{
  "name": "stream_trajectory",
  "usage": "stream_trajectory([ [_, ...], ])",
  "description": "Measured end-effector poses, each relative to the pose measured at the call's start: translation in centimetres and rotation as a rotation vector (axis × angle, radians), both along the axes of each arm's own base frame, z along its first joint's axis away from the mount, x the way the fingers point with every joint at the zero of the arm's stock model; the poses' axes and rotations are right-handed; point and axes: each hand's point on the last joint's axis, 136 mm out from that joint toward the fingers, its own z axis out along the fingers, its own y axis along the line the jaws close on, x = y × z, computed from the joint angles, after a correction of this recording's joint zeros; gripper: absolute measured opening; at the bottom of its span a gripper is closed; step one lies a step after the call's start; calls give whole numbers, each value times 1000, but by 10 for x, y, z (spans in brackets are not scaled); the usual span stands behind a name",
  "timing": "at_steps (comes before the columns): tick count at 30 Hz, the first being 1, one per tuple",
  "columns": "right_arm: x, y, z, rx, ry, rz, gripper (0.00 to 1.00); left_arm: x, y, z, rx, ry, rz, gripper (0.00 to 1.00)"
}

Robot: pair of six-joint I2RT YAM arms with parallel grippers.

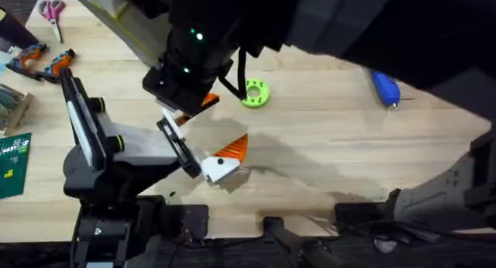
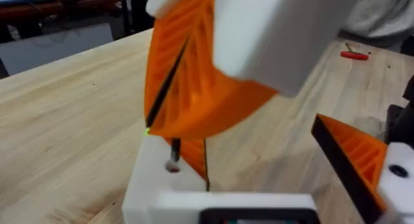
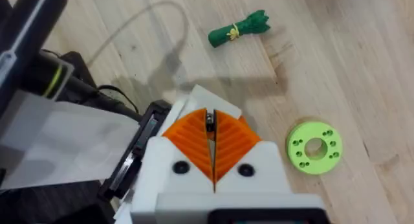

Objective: Pick up the gripper from the table and insert it into the empty holder that is missing its gripper. Then pick up a screw, insert it into the mounting hole, and use the screwdriver to tighten it. Finally, clean up the table by picking up the vegetable and placing it into the bucket.

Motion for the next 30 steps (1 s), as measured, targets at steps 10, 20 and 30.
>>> stream_trajectory([
  [10, 0, 0, 0, 1, 1, 0, 6, 0, 0, 0, 0, 0, 0, 986],
  [20, 1, 2, -9, -16, 13, 2, 6, 0, 0, 0, 0, 0, 0, 986],
  [30, 1, 3, -14, -30, 20, 2, 6, 0, 0, 0, 0, 0, 0, 986],
])
